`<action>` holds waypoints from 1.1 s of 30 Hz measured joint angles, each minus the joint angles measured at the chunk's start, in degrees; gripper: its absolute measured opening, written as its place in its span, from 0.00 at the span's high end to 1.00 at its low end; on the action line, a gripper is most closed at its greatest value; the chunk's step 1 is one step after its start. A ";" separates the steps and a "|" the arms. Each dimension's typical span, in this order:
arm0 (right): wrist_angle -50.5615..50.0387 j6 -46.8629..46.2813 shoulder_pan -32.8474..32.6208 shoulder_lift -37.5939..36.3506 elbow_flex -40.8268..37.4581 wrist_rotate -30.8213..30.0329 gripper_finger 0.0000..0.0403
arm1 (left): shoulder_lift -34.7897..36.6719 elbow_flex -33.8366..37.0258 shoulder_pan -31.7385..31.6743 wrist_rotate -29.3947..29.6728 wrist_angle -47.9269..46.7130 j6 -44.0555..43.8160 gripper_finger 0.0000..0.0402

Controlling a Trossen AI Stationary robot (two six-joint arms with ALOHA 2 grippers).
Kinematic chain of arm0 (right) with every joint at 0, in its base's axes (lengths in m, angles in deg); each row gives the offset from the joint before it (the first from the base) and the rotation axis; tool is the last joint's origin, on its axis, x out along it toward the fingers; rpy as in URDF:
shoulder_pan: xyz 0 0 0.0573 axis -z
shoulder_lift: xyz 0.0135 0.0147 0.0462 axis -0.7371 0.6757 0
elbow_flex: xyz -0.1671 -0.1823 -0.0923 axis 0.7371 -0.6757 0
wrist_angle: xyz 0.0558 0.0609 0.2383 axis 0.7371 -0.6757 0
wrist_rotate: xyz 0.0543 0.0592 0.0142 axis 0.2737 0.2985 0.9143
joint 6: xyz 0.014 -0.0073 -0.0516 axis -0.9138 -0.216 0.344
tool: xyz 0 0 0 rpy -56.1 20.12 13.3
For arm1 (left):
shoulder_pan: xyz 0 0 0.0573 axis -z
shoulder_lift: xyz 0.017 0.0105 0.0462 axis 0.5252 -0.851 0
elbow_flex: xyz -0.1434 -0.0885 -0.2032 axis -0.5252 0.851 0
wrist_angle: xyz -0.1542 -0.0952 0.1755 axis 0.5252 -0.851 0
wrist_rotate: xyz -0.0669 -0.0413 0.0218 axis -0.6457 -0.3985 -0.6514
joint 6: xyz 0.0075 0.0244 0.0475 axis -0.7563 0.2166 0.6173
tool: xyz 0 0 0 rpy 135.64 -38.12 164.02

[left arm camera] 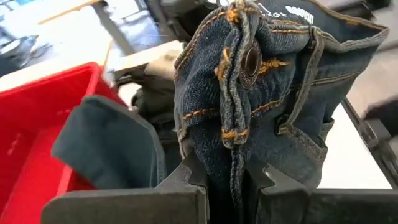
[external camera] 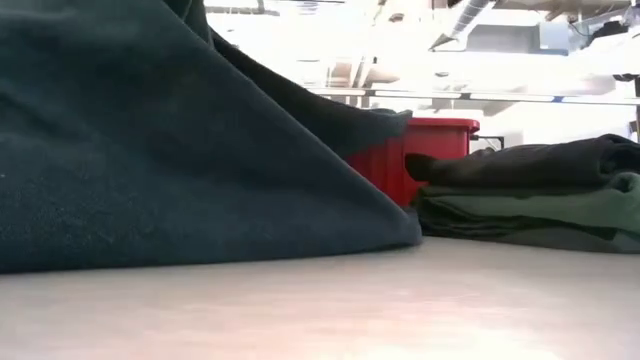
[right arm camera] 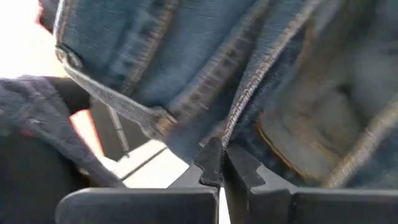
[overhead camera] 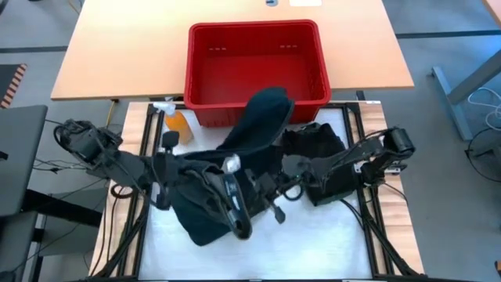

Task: Fold laundry
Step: Fold the dark blue jeans

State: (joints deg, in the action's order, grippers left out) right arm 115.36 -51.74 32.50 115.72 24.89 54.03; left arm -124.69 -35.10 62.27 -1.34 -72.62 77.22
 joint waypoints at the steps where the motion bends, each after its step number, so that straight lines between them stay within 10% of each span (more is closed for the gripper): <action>1: 0.05 0.07 -0.86 0.86 1.17 0.67 0.93 | 0.00 0.04 0.34 -0.37 0.49 1.09 0.96; 12: -24.32 5.17 0.00 7.57 17.63 -3.80 0.93 | 1.42 0.13 4.71 0.37 3.31 6.11 0.96; 28: -59.59 9.94 19.69 -9.52 19.89 -6.31 0.91 | 1.20 0.13 7.79 7.93 -7.76 -6.80 0.97; 33: -65.70 11.46 24.32 -11.53 19.11 -27.61 0.86 | 1.91 -0.40 8.42 5.26 -7.61 -6.12 0.97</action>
State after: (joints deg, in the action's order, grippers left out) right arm 49.66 -40.28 56.82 104.19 44.00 26.41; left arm -122.78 -35.50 70.68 3.92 -80.23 71.10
